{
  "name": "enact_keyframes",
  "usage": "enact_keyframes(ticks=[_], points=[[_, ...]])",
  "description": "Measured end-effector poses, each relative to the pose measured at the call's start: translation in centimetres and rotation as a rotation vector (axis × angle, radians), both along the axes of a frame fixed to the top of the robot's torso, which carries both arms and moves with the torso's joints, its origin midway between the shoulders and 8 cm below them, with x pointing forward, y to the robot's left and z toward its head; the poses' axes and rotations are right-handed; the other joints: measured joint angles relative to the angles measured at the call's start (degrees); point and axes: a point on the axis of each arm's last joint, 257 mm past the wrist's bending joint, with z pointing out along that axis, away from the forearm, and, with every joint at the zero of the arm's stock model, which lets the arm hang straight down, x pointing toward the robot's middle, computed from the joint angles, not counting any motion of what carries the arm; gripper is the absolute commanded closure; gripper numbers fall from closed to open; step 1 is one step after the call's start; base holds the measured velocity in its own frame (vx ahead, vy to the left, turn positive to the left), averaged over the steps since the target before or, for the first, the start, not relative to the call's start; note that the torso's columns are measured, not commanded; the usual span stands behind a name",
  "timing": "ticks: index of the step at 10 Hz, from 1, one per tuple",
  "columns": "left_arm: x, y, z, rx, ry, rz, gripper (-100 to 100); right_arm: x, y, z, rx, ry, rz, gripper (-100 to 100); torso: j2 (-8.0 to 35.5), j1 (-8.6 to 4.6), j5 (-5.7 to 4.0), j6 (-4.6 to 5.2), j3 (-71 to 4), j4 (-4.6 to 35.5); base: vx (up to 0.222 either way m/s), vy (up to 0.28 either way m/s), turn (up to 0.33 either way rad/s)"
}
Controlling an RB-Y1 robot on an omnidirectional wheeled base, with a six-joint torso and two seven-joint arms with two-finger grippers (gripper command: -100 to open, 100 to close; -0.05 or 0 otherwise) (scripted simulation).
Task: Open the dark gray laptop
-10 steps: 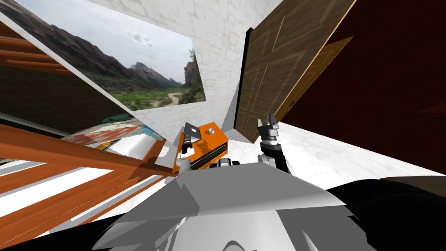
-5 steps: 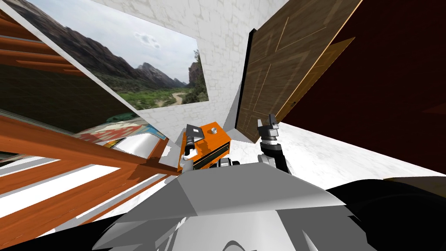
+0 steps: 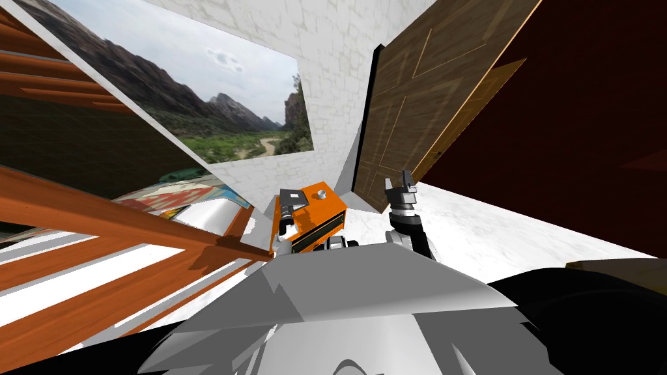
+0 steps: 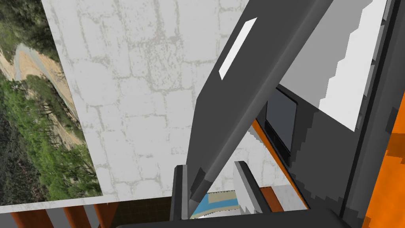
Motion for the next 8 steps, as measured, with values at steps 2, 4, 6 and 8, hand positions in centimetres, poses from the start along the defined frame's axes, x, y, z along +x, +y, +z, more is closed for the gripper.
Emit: enact_keyframes(ticks=[2,4,6,8], points=[[1.1,0.1,1.2,-0.001,-0.005,-0.007,-100,0.0,0.0,0.0,0.000,0.000,0.000,0,0.0,0.03,0.03,-0.02,0.0,0.0,-0.045,-0.028,0.044],[2.1,0.2,2.1,-0.004,0.003,-0.012,-100,0.0,0.0,0.0,0.000,0.000,0.000,0,0.0,0.11,0.01,-0.02,0.0,0.0,-0.032,-0.025,0.028],[3.2,0.4,3.4,-0.003,0.002,-0.019,-100,0.0,0.0,0.0,0.000,0.000,0.000,0,0.0,0.11,0.00,-0.05,0.0,0.0,-0.040,-0.024,0.041],[4.5,0.6,4.9,-0.004,0.002,-0.026,-100,0.0,0.0,0.0,0.000,0.000,0.000,0,0.1,0.11,0.02,-0.04,0.1,0.0,-0.038,-0.013,0.022]])
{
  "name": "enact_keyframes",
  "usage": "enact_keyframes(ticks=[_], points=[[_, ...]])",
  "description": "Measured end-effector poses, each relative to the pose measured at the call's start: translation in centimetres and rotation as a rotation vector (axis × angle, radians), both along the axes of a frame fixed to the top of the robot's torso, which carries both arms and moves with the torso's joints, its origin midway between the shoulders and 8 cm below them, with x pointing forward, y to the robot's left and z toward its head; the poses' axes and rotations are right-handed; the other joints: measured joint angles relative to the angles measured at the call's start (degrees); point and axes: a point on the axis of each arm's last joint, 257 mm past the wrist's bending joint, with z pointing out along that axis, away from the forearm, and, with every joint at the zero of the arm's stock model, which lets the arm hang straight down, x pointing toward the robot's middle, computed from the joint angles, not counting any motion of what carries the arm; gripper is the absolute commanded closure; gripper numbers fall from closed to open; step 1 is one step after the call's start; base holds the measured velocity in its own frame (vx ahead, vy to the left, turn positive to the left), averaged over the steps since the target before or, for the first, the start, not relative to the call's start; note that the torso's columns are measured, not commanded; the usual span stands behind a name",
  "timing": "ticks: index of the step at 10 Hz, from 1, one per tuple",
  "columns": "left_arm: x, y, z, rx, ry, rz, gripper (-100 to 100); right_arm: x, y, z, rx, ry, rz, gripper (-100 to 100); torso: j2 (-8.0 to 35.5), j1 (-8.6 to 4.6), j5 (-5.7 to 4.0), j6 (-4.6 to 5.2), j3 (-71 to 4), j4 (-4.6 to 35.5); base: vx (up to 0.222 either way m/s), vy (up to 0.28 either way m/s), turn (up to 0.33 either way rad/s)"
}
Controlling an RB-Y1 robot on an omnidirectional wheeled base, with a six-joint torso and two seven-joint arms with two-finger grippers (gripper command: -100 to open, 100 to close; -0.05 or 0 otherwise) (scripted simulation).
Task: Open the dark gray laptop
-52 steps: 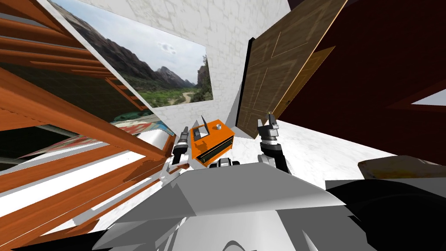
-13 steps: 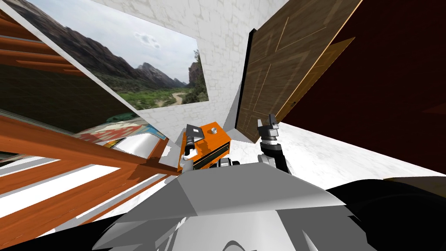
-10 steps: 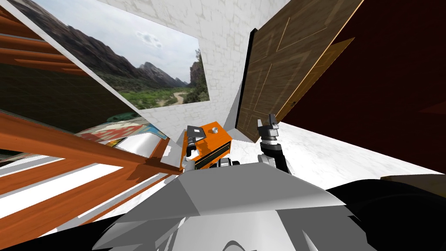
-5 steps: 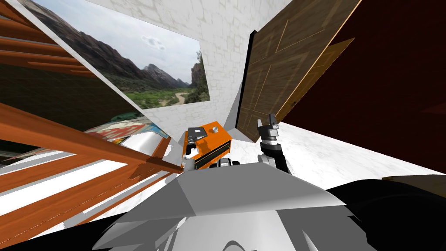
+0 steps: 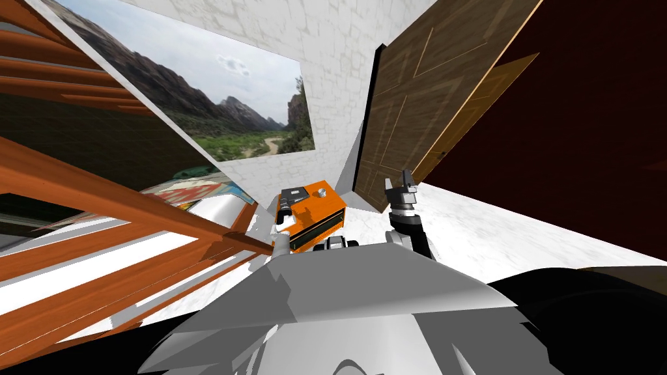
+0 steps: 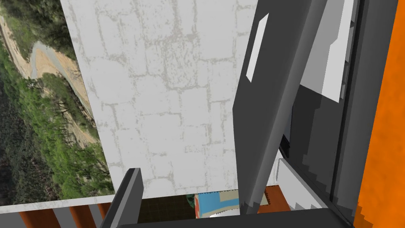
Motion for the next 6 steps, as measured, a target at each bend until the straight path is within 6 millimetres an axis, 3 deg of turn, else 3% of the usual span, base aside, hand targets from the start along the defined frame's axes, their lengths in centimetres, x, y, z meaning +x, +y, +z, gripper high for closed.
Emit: enact_keyframes(ticks=[1,6], points=[[0.04,-0.01,-0.04,-0.001,0.003,0.000,0,0.00,0.00,0.00,0.000,0.000,0.000,0,-0.1,0.04,0.02,0.00,-0.1,0.0,-0.006,-0.002,-0.001],[-0.14,-0.03,-0.63,-0.006,0.014,0.001,0,0.00,0.00,0.00,0.000,0.000,0.000,0,-0.1,-0.02,-0.02,0.00,0.0,0.0,0.000,0.000,0.000]])
